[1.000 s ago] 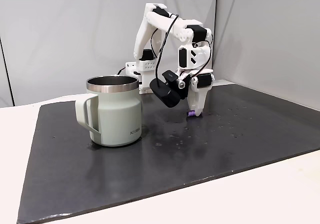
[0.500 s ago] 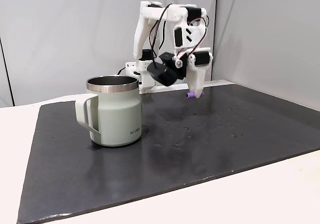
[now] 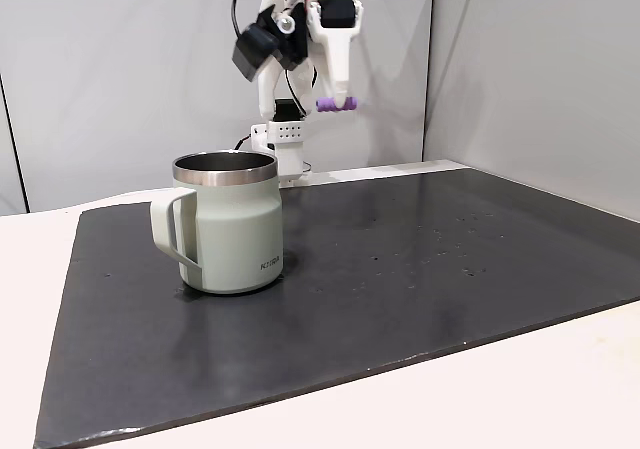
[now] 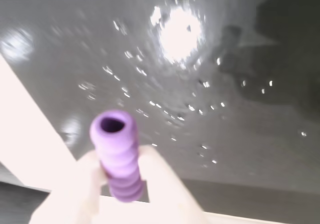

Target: Grasp a pengrip and put it in the cup.

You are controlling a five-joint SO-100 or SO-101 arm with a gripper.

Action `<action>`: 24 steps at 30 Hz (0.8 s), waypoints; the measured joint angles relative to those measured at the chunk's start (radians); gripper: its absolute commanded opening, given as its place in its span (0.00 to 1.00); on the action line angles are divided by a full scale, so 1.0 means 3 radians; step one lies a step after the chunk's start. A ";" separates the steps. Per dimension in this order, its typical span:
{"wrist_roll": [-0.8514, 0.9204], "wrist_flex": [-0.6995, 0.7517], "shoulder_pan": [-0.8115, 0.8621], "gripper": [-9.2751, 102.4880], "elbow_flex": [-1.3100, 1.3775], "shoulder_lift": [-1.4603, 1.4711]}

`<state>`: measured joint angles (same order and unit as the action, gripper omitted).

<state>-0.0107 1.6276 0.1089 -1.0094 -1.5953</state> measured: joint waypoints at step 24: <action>0.0787 0.0542 0.1120 0.08 0.2516 0.1585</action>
<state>0.2255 1.7902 0.4449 -0.2546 -1.1198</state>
